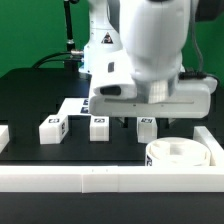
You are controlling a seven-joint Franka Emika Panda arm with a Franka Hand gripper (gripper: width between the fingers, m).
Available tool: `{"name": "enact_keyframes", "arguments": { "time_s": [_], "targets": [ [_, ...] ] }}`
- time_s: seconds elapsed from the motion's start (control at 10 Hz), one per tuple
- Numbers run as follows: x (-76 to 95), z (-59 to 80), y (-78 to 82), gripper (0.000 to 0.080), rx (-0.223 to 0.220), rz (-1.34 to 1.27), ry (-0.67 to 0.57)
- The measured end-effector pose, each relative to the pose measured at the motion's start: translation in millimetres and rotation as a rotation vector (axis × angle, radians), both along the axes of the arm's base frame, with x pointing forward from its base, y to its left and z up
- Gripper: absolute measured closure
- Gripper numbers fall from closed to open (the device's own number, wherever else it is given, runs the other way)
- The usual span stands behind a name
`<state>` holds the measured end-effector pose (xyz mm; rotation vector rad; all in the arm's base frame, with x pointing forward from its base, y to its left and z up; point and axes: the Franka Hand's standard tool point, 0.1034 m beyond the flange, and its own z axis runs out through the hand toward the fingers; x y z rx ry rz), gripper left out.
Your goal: Assemble stool
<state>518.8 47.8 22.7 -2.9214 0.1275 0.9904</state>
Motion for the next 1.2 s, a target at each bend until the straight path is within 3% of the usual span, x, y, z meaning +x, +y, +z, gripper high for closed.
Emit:
{"name": "enact_keyframes", "arguments": {
  "time_s": [0.4, 0.5, 0.6, 0.8, 1.2],
  "targets": [
    [-15.6, -6.6, -1.5, 0.0151, 0.026, 0.029, 0.398],
    [-2.5, -14.2, 1.1, 0.0167, 0.026, 0.027, 0.347],
    [-3.8, -11.1, 2.2, 0.0167, 0.026, 0.030, 0.348],
    [-3.2, -12.0, 3.4, 0.0474, 0.025, 0.032, 0.343],
    [0.0, -6.3, 5.7, 0.0474, 0.032, 0.042, 0.332]
  ]
}}
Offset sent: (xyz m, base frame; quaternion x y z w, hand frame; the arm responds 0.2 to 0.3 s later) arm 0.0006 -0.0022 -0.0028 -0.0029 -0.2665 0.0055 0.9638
